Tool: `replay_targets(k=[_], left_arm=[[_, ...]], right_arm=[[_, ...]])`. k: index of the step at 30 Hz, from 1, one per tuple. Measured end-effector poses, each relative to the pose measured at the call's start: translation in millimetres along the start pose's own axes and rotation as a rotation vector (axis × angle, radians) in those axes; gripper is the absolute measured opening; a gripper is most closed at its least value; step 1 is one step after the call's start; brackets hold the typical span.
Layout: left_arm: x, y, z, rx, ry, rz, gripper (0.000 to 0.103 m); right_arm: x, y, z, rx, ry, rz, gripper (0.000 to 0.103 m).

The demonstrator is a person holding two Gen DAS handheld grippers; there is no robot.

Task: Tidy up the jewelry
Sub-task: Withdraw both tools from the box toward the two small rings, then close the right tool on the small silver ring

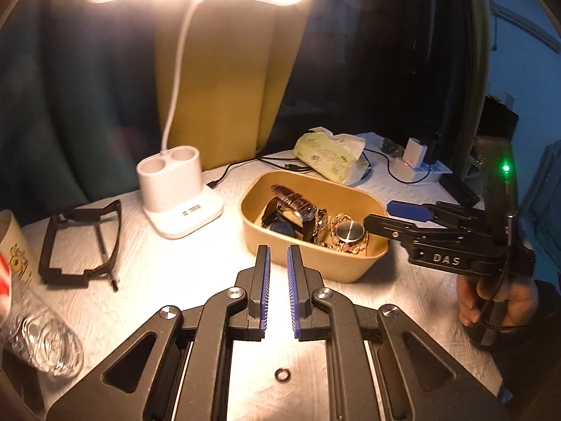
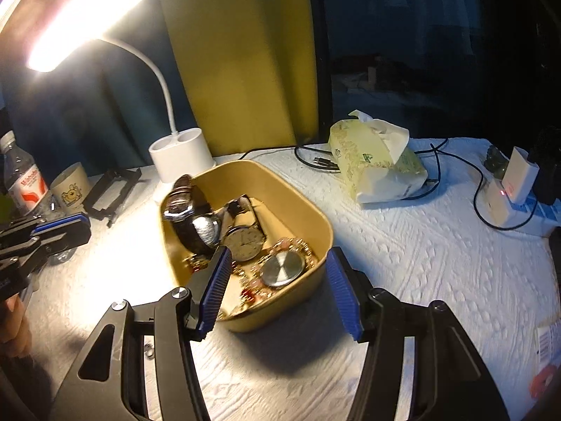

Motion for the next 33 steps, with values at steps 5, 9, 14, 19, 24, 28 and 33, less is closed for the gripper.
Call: replay_targets(k=[5,9,14,19,24,28,33], left_arm=[[-12.7,-2.4,9.6,-0.009,0.008,-0.008,0.011],[-22.3,-5.1,20.6,-0.024,0.006,-0.012,0.011],[-32.6,-12.3,39.4,-0.047,-0.005,-0.025,0.011],[-40.0,-25.9,55.6,-0.075,-0.013,-0.043,0.011],[-47.9,-40.3,64.0,-0.115,-0.003,-0.055,0.011],[-51.5,-49.3,71.1,-0.133,-0.001,-0.057,0.011],[-50.0,-56.3,78.0,-0.153,-0.009,-0.054,0.011]], right_arm=[[-11.2,-15.8,8.6,-0.018,-0.009,-0.012,0.057],[-17.1,-28.8,18.2,-0.029,-0.021,-0.022,0.057],[-20.4,-45.5,30.9,-0.041,-0.041,-0.039,0.057],[-21.3,-71.4,42.6,-0.097,-0.066,-0.073,0.057],[-14.1,-93.5,53.1,-0.135,-0.101,-0.097,0.057],[-5.0,-104.8,61.5,-0.164,-0.134,-0.104,0.056],[7.2,-113.9,71.7,-0.201,-0.184,-0.083,0.048]])
Point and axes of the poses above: each gripper's, at about its wrist camera, not at the fingertips, and x roughly the way its jaws point, y to its right, z to its underside, the point moved 9 cm from there along x, roughly the way its jaws point, and after that the axes turned 3 degrees about -x, right-handed, at the moved point
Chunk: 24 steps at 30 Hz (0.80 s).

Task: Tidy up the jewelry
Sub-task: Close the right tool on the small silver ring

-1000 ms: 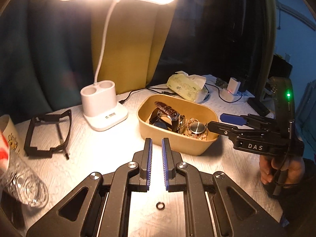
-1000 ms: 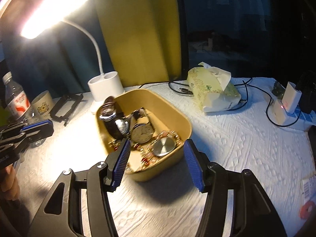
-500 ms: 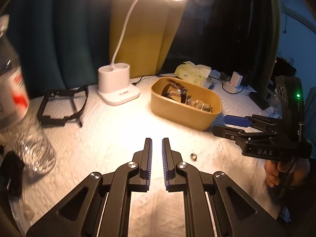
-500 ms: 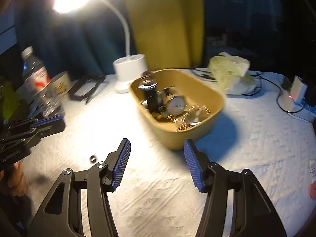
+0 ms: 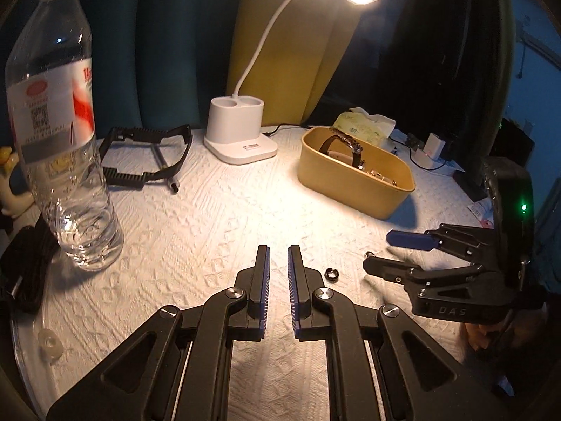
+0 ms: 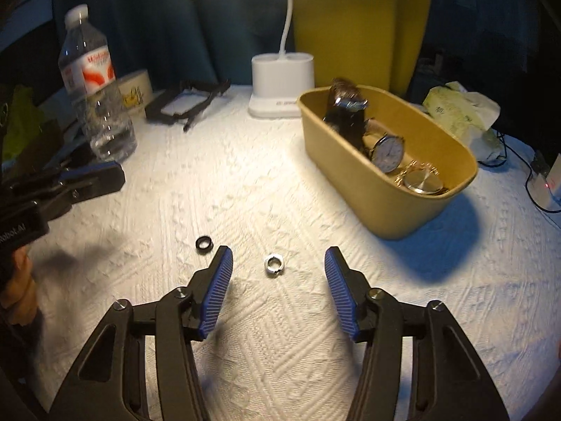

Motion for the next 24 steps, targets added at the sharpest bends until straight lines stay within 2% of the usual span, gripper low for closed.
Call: replay_targets(k=[2,6,9,24], left_arm=[[1.3,-0.9,-0.1,-0.005,-0.001,0.004,0.011],[4.8,-2.7,1.6,-0.014,-0.01,0.012,0.011],[7.1,-4.2,2.4,-0.022,-0.019,0.017,0.011],[12.4,2.0,5.2,-0.002,-0.042,-0.002,0.012]], right_arm=[[2.6,-0.2,0.4,-0.005,-0.01,0.007,0.043],[7.8,-0.2,1.5,-0.016,-0.029,0.021,0.024],[9.9,-0.2,1.4,-0.025,-0.031,0.03,0.015],[-5.5,2.6,-2.8,-0.004,0.019,0.009,0.012]])
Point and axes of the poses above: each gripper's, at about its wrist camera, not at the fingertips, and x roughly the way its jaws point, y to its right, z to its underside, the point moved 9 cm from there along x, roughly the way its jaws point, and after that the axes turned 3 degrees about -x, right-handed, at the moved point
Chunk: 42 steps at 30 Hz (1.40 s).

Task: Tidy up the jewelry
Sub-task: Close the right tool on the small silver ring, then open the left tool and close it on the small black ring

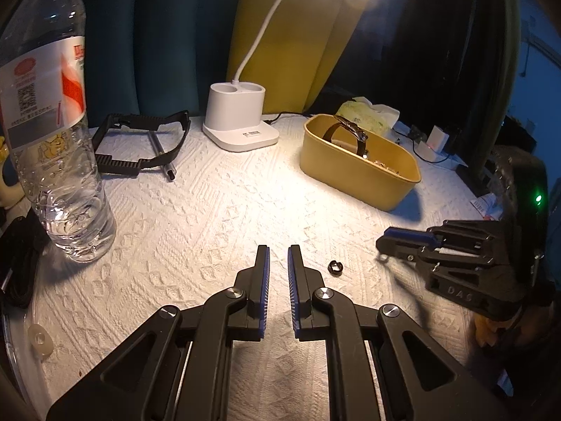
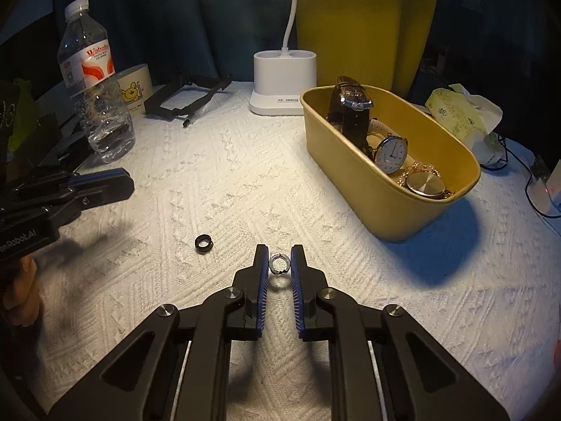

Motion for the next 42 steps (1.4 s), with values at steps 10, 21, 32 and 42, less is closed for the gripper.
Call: replay_targets(k=[10,21,32,42], left_arm=[[4.2,21.8,2.3,0.037,-0.021,-0.002,0.012],[21.7,54.1,9.9,0.078,-0.079,0.029,0.037],[44.4,55.9,15.3,0.108,-0.146,-0.021,0.038],[58.3,47.8,14.6,0.113,-0.179,-0.074,0.021]], right_arm=[[-21.8,24.3,1.6,0.035,0.053,-0.005,0.012],[-36.1,53.0,10.3,0.088,0.092,-0.017,0.012],[-39.3,67.5,10.9,0.128,0.116,-0.03,0.012],[-40.3,73.7,11.3,0.15,0.129,-0.042,0.012]])
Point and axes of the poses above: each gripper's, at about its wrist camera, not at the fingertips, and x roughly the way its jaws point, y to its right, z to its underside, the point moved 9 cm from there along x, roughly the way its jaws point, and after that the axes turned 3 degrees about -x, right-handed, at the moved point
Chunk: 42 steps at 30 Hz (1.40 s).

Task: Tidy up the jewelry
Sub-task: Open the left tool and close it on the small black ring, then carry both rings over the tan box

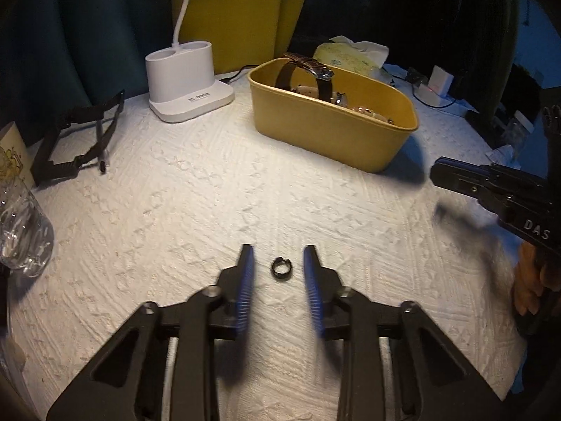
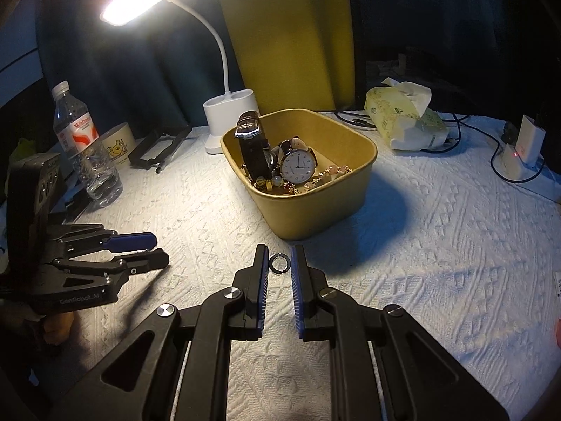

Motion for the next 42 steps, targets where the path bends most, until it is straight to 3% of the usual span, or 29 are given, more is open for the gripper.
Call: replay_targets(k=[1,7,15,27,42], left_arm=[[0.8,-0.8,-0.3,0.003,-0.002,-0.004,0.014],[-2.2,9.7,1.7,0.045,-0.002,0.002,0.014],[-8.4,7.4,-1.4,0.016,0.014,0.014,0.014],[-38.3,24.4,-31.6,0.018,0.142,0.069,0.014],[-35.7,47.7,-63.3,0.052,0.197,0.097,0.014]], right_arm=[[-0.9,0.1,-0.2,0.0,0.002,0.0,0.012],[-4.1,3.1,-0.7,0.007,0.01,0.004,0.012],[-11.1,4.6,-5.4,0.002,0.031,0.009,0.012],[-18.9,3.7,-23.9,-0.02,0.084,0.004,0.012],[-15.2,12.8,-38.6,-0.026,0.117,-0.015,0.012]])
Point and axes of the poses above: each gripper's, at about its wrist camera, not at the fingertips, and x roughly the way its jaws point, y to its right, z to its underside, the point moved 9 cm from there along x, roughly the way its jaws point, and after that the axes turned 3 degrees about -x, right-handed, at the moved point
